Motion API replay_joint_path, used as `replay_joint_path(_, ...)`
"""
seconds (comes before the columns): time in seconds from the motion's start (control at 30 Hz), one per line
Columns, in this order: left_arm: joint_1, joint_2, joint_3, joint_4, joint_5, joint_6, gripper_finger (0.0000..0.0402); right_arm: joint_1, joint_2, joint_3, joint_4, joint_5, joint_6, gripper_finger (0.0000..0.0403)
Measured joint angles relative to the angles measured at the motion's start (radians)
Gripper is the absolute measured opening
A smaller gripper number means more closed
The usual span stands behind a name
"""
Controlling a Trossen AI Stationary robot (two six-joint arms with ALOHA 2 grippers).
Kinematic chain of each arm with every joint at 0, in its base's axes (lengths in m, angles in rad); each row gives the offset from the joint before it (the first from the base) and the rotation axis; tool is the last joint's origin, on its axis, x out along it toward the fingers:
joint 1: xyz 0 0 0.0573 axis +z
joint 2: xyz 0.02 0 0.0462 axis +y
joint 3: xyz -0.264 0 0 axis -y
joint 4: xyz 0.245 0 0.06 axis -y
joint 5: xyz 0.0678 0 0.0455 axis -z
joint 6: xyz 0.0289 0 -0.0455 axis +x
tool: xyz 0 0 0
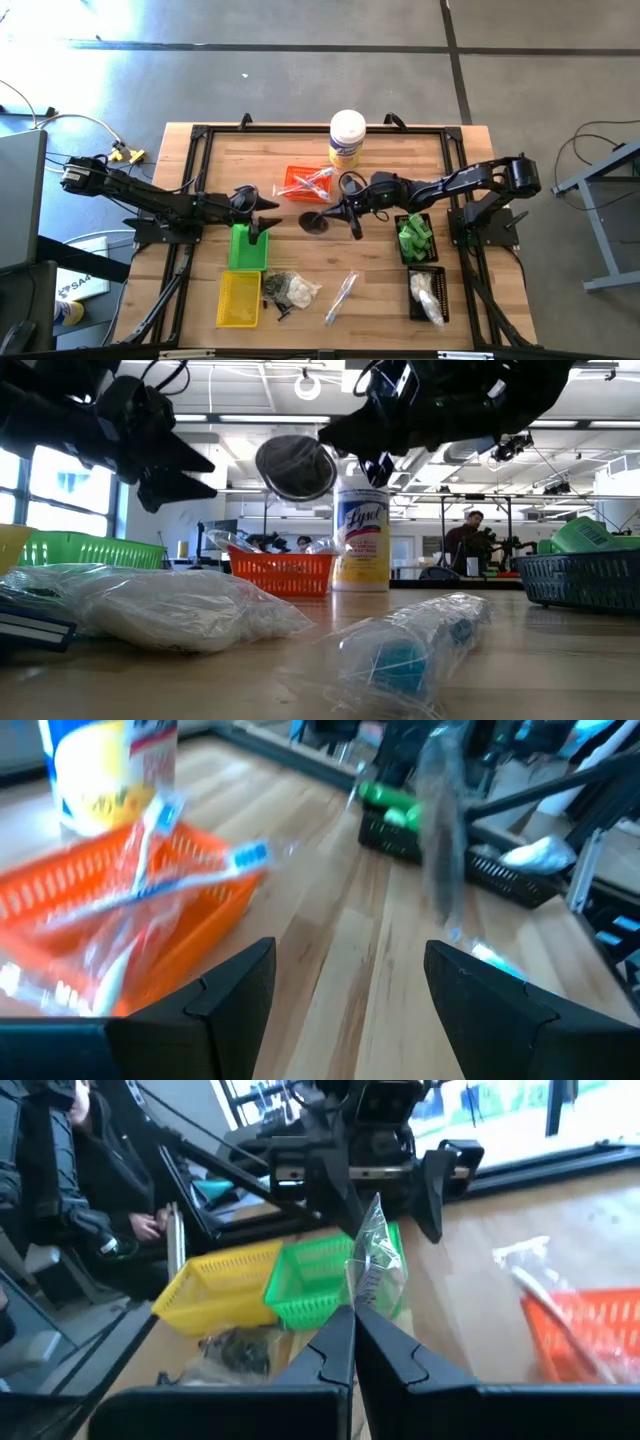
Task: Pick & Place Travel size toiletries
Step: Put the black hairbrush into the green bin
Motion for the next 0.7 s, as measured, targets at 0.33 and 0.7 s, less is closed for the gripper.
replay_joint_path(0.33,0.000,0.000,0.000,0.100,-0.011,0.048,0.0248,0.028,0.000,0.000,0.063,0.081,-0.055,0.0002)
replay_joint_path(0.7,0.000,0.084,0.000,0.198,-0.018,0.055,0.0248,0.030,0.000,0.000,0.062,0.106,-0.058,0.0002)
